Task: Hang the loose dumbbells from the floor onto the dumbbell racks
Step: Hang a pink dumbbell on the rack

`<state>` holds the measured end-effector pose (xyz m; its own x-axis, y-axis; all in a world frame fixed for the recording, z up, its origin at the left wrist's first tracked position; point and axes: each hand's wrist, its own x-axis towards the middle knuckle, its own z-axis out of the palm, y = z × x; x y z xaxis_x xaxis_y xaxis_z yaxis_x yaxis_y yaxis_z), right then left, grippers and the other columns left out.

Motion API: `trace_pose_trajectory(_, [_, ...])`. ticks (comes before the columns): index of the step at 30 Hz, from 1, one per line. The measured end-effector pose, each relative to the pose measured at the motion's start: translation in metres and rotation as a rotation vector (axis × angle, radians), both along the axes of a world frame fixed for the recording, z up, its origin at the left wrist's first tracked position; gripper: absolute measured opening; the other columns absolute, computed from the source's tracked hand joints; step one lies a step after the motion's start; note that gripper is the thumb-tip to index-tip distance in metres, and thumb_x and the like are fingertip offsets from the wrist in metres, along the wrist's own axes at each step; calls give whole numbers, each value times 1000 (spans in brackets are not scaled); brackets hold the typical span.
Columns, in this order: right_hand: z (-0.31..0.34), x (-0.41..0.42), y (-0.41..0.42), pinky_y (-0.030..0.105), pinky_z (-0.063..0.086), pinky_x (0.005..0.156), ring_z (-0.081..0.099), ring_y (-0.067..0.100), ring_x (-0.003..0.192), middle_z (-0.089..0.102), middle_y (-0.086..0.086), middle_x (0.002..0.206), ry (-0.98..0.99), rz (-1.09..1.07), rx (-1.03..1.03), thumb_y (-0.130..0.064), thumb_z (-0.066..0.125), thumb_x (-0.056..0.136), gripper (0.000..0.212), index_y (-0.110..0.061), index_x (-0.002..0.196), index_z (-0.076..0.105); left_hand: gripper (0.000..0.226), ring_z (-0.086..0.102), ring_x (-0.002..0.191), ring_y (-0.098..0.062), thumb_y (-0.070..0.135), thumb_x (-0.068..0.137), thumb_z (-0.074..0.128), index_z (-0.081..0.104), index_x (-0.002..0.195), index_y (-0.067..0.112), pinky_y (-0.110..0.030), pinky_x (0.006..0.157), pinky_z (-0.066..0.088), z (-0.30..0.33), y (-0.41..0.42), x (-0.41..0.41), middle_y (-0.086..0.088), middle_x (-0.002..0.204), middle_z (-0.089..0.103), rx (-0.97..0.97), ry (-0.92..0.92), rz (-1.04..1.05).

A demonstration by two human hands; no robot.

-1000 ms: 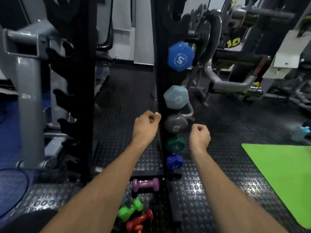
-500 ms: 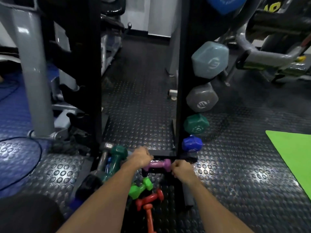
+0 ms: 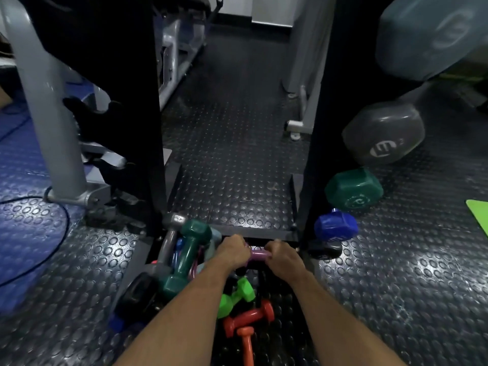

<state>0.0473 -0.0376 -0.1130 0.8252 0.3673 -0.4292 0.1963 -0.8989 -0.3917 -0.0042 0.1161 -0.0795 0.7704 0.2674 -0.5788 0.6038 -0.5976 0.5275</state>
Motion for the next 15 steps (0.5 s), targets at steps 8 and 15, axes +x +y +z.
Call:
trace_pose_trajectory(8, [-34,17,25,38,47,103,56,26,128,58,5,137,-44,228,-121,-38,59,95,48,-21,139,56,30,70,103,-31,29,95,53,72,109,11,-42,95,57,-28,2,12,-13,111,74,-30,12,20])
trace_pose_trajectory(15, [-52,8,31,40,40,103,58,22,125,55,-2,135,-125,322,-395,-37,57,91,47,-29,136,50,37,67,111,-31,35,101,50,66,120,8,-38,98,54,-32,7,8,-13,120,71,-54,27,43])
